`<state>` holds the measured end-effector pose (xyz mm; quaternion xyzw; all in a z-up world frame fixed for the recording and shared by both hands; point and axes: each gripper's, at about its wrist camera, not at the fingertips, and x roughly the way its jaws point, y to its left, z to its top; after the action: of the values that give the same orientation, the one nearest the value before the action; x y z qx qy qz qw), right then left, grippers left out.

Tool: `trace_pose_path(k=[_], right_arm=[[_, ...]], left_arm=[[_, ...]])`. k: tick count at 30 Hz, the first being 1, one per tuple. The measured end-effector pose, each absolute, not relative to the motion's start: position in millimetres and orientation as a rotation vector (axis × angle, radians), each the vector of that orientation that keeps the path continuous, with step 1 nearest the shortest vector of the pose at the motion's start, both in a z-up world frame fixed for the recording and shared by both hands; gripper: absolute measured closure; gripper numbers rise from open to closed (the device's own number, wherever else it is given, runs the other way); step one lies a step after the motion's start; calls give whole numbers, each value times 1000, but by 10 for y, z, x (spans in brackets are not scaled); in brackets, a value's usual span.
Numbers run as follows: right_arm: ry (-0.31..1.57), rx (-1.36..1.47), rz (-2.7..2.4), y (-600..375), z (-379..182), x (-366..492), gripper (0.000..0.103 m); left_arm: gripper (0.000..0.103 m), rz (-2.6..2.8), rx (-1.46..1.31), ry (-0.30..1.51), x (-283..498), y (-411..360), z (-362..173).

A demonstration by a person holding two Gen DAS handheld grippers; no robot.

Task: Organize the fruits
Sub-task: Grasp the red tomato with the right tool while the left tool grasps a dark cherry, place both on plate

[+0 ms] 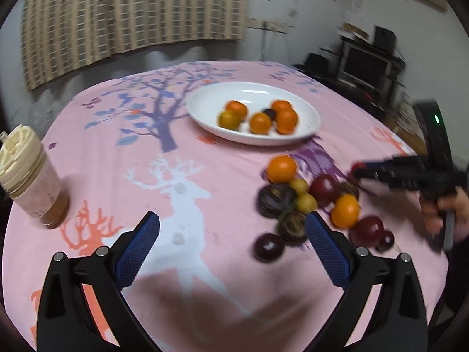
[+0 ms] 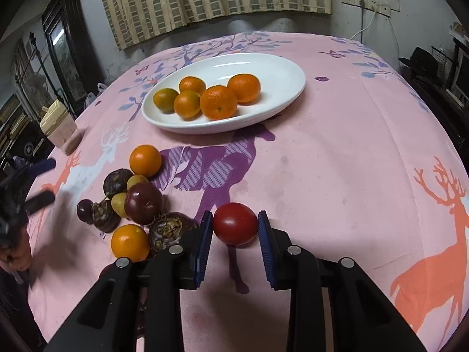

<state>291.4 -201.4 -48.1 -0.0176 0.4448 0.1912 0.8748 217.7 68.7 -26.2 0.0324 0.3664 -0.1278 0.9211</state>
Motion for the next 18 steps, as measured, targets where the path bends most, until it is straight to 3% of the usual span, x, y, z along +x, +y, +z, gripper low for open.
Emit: trace_pose_path(k=[1,4,5,18], right_arm=[[930,-35,397,-2017,-479,2919,71],[934,-36,398,-2013,-483,2925,71],[933,-37,398,-2010,-480,2927,71],[912,-31,405,-2025,-431,2909,71]], left_arm=[[7,-276,93,757,2155,634,-302],[37,-332,143,802,2153,505,-414],[40,-347,152,817,2162,474,-449],[55,-364,188,864,2216,390,-620]])
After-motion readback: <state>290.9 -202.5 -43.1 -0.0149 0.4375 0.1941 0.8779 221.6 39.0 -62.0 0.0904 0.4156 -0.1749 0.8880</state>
